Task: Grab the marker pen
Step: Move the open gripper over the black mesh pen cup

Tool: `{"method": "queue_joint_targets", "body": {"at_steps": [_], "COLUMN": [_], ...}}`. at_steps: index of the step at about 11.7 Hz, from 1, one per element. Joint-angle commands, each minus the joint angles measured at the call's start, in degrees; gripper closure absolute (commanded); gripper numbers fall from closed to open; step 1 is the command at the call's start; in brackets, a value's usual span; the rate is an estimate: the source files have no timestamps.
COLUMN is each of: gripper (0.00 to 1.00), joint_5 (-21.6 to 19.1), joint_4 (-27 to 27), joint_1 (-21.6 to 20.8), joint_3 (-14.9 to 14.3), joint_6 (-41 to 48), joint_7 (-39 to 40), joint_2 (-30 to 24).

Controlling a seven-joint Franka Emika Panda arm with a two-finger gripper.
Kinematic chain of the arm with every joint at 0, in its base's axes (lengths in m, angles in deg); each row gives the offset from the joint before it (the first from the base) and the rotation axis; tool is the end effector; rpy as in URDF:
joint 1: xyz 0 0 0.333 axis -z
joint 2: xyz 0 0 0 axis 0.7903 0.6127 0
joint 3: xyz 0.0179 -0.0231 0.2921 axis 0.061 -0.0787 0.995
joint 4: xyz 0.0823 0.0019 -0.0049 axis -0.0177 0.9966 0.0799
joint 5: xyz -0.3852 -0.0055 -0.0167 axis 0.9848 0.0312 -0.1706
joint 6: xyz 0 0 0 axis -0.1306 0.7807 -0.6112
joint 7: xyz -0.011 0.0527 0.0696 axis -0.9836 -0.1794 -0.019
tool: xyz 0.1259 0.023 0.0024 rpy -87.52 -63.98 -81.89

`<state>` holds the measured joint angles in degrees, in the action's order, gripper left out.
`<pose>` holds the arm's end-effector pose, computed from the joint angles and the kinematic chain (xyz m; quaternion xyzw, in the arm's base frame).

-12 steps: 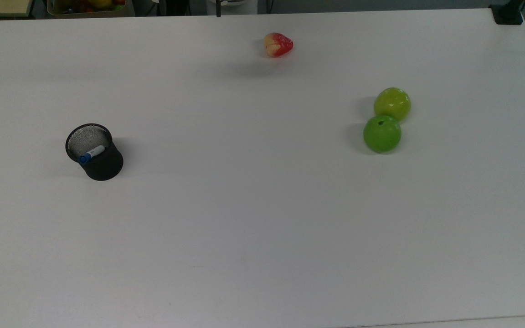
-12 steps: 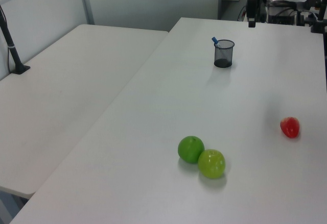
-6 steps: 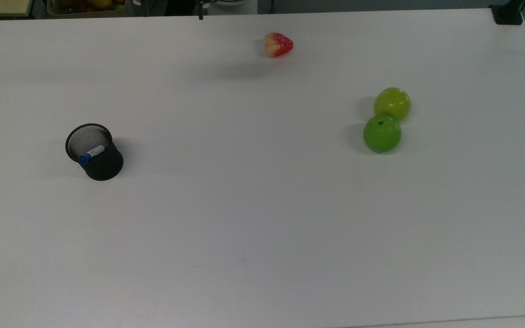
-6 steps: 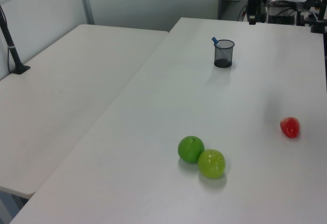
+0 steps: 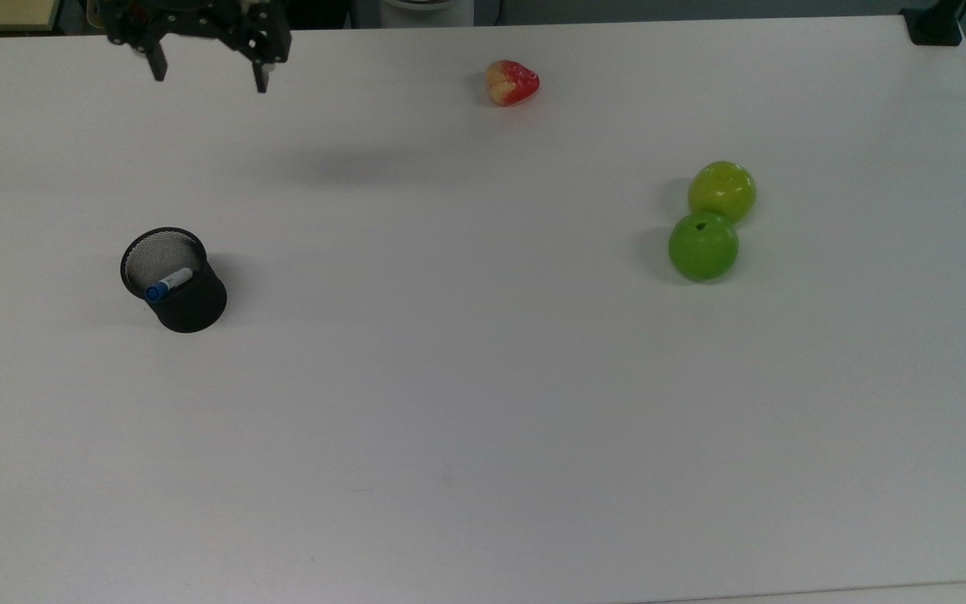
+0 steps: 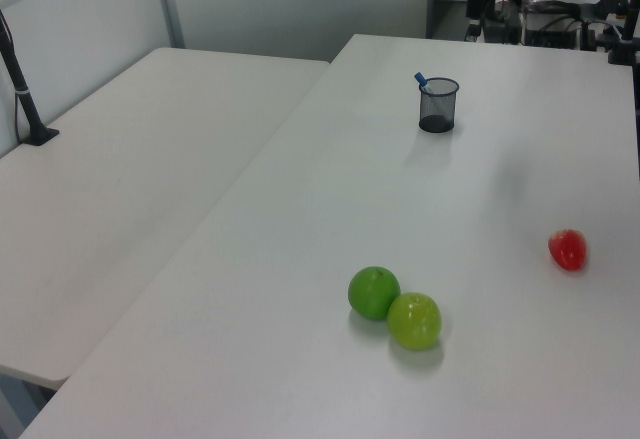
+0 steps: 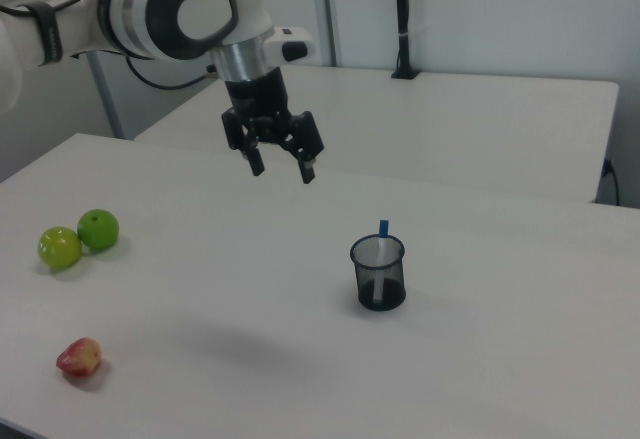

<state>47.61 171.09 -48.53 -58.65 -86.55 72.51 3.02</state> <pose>0.5981 -0.0998 0.5310 0.9982 0.0054 0.0284 0.0519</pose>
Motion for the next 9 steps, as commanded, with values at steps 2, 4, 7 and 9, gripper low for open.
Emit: {"method": "queue_joint_targets", "body": {"at_steps": [2,4,7,9], "gripper": [0.0,0.0,0.0,0.0], "joint_5": [-0.8,-0.8,-0.8,-0.7], "joint_4": [-1.0,-0.9,-0.8,-0.5], "joint_1": [2.6,3.2,3.3,3.4], "joint_3": [-0.1,-0.1,-0.1,-0.1], "joint_6": [-10.1,-14.9,-21.3,-26.6], "joint_7": [2.5,2.4,1.8,1.8], "joint_2": [4.2,7.0,10.1,12.2]}}
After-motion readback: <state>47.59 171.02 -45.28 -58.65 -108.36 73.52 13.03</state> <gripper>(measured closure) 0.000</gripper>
